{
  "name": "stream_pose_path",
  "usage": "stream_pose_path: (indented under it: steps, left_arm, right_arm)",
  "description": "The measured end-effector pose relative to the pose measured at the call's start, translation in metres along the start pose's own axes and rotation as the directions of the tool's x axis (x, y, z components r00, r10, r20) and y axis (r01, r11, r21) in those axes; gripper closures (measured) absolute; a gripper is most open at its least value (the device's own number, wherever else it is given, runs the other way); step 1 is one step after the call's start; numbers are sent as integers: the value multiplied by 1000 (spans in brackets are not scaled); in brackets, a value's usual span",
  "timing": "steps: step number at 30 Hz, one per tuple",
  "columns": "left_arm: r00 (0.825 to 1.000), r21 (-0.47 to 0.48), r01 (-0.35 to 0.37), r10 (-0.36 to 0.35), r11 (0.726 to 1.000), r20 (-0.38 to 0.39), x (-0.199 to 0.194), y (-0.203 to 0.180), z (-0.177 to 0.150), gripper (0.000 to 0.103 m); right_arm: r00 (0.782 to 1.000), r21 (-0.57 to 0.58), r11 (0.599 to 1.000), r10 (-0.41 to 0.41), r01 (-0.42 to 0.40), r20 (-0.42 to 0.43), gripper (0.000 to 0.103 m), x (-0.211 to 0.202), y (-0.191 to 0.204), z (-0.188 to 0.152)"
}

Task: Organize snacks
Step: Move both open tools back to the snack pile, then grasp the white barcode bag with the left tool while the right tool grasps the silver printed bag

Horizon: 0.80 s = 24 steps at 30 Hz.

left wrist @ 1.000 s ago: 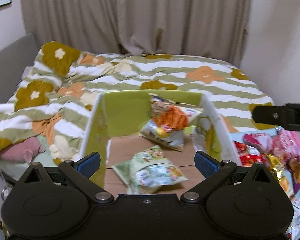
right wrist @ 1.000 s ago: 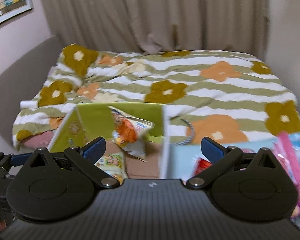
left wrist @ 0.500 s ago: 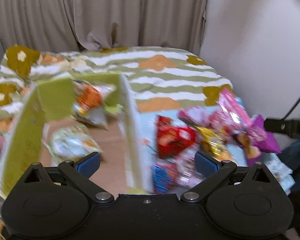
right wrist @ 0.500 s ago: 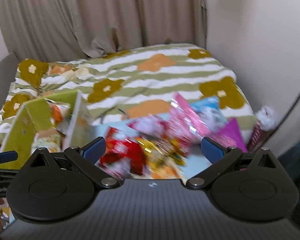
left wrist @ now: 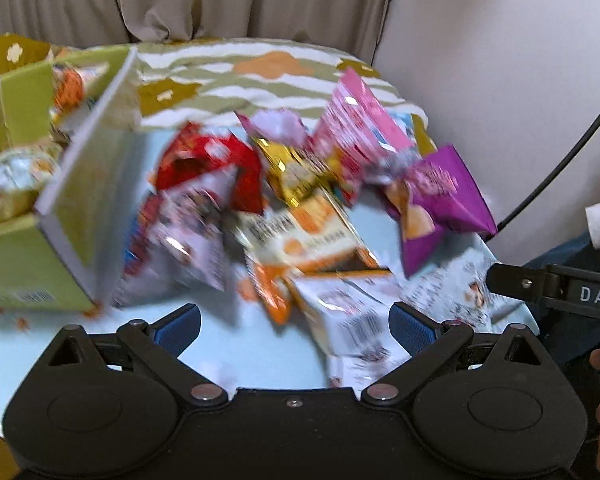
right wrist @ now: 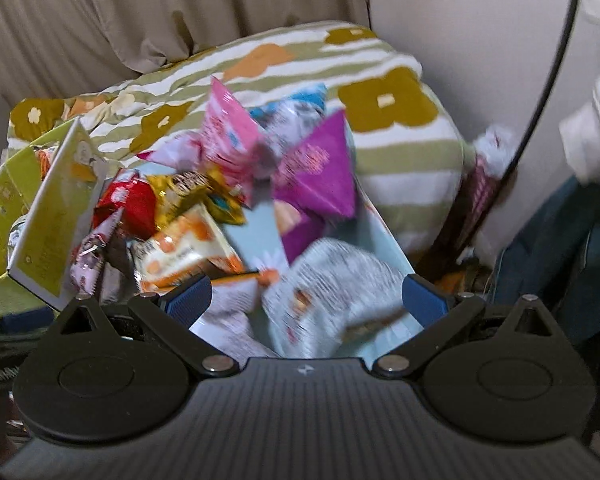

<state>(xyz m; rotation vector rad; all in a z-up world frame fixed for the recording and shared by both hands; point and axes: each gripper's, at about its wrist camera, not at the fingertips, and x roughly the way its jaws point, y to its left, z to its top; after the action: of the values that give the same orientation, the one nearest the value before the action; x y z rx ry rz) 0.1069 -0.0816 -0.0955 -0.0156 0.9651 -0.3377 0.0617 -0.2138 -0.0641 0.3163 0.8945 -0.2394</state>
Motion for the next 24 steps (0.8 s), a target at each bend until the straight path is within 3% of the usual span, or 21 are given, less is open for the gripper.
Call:
stream_pose_path:
  steps: [15,18,24]
  left_arm:
    - [997,-67,74,-77,995,-31,61,-29,-16,2]
    - [992,-71,102,-106,992,-61,68,-30,-17,16]
    - [992,-33,104,-106,994,-74,71,-33,-17,28]
  right_arm:
    - [982,117,986,133,-117,-133,0,61,-38,-8]
    - [980,132,983,144,-127,-135,0,69,-39,-6]
    - [980,155,979,155,-135,-125,0,78,-43,2]
